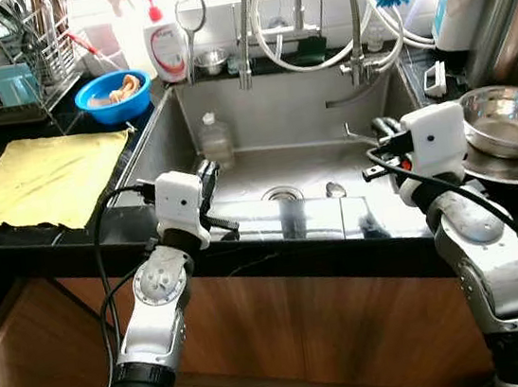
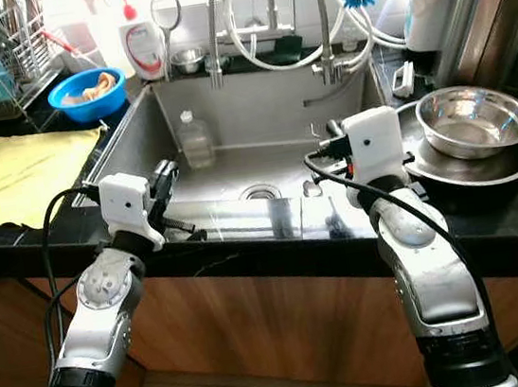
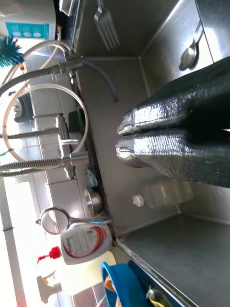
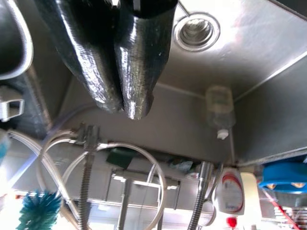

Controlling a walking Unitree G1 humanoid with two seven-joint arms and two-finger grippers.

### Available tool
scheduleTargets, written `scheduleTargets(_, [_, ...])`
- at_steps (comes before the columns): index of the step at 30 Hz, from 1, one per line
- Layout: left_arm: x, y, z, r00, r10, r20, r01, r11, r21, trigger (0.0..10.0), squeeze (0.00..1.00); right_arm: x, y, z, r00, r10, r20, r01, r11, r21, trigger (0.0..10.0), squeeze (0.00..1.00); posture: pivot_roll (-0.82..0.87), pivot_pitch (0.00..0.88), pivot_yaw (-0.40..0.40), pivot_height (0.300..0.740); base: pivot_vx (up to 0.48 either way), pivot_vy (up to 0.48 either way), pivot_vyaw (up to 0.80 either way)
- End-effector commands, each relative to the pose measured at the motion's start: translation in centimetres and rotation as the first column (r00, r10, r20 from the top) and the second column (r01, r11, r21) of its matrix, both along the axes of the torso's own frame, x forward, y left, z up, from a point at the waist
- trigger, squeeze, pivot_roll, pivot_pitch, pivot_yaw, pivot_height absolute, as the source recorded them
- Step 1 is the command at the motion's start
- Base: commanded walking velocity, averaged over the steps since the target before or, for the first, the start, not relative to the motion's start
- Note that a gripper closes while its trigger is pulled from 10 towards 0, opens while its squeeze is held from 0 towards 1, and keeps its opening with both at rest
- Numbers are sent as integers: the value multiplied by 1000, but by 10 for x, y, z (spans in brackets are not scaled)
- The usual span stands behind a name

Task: Kitchen organization

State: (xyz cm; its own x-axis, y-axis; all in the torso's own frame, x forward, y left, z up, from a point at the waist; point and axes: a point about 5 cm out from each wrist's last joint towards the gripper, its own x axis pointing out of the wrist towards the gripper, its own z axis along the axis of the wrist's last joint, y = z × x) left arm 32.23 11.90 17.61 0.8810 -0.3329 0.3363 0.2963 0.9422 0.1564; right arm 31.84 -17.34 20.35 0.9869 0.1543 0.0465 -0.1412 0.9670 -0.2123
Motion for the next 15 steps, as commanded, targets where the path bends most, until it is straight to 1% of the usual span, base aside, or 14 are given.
scheduleTargets(1, [1, 3, 4, 1000, 14, 20, -14, 1000, 18, 10000, 0, 7, 4, -1, 999, 39, -16, -39, 999, 8, 10000, 0, -33, 0, 61, 740, 0, 0, 0])
scheduleTargets(3, [1, 3, 4, 1000, 14, 21, -15, 1000, 17, 10000, 0, 13, 3, -4, 999, 41, -29, -40, 999, 23, 10000, 0, -32, 0, 60, 740, 0, 0, 0])
scheduleTargets(5, [1, 3, 4, 1000, 14, 21, -15, 1000, 17, 10000, 0, 16, 3, -4, 999, 39, -31, -38, 999, 28, 10000, 0, -32, 0, 60, 740, 0, 0, 0])
scheduleTargets(7, [1, 3, 4, 1000, 17, 20, -17, 1000, 16, 10000, 0, 23, 3, -7, 998, 37, -43, -35, 997, 67, 10000, 0, -33, 0, 60, 740, 0, 0, 0])
scheduleTargets(9, [1, 3, 3, 1000, 16, 20, -17, 1000, 16, 10000, 0, 27, 2, -11, 998, 30, -61, -25, 997, 80, 10000, 0, -28, 0, 59, 740, 0, 0, 0])
scheduleTargets(12, [1, 3, 3, 1000, 17, 20, -17, 1000, 16, 10000, 0, 29, 1, -13, 997, 22, -68, -16, 996, 85, 10000, 0, -28, 0, 59, 740, 0, 0, 0])
scheduleTargets(15, [0, 3, 3, 1000, 18, 19, -18, 1000, 16, 10000, 0, 33, -3, -19, 996, -18, -90, 26, 995, 96, 10000, 0, -26, 0, 57, 740, 0, 0, 0])
